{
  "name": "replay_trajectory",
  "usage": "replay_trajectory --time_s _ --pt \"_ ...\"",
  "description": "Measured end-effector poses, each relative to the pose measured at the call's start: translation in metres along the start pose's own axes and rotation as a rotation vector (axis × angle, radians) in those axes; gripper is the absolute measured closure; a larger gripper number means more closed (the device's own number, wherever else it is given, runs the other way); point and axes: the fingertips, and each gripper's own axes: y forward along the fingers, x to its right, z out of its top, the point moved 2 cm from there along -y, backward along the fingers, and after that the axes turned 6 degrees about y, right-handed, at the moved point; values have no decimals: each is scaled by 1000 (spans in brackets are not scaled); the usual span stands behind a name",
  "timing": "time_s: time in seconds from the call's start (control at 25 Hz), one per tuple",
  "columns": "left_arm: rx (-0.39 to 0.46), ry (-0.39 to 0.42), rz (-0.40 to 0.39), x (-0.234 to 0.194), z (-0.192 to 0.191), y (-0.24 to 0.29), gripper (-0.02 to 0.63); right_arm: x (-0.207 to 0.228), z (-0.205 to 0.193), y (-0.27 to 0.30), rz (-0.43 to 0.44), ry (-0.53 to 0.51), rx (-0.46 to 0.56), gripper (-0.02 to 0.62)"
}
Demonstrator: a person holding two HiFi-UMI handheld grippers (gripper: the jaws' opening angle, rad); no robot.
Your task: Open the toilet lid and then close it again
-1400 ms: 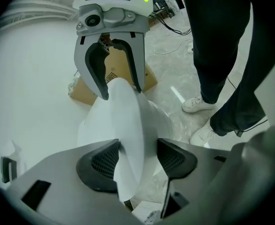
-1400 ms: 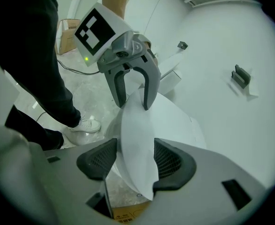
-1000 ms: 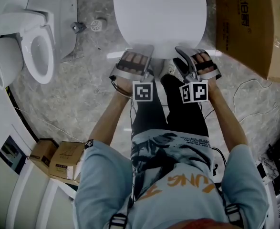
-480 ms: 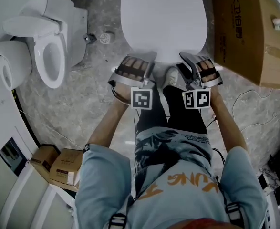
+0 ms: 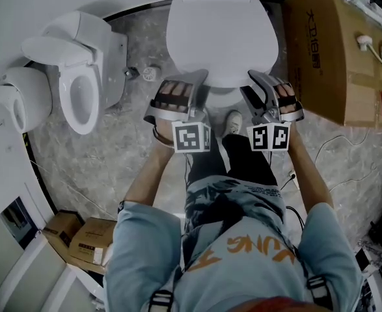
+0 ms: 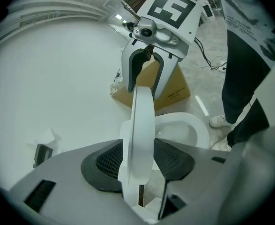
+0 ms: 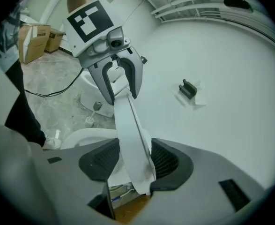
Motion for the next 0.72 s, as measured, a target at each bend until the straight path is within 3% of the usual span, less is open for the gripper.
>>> replay_trajectory --time_s 0.48,0.72 --pt "53 -334 180 -112 -19 6 383 111 34 16 -190 193 37 351" --pt "101 -503 253 -168 -30 16 399 165 50 33 -261 278 61 374"
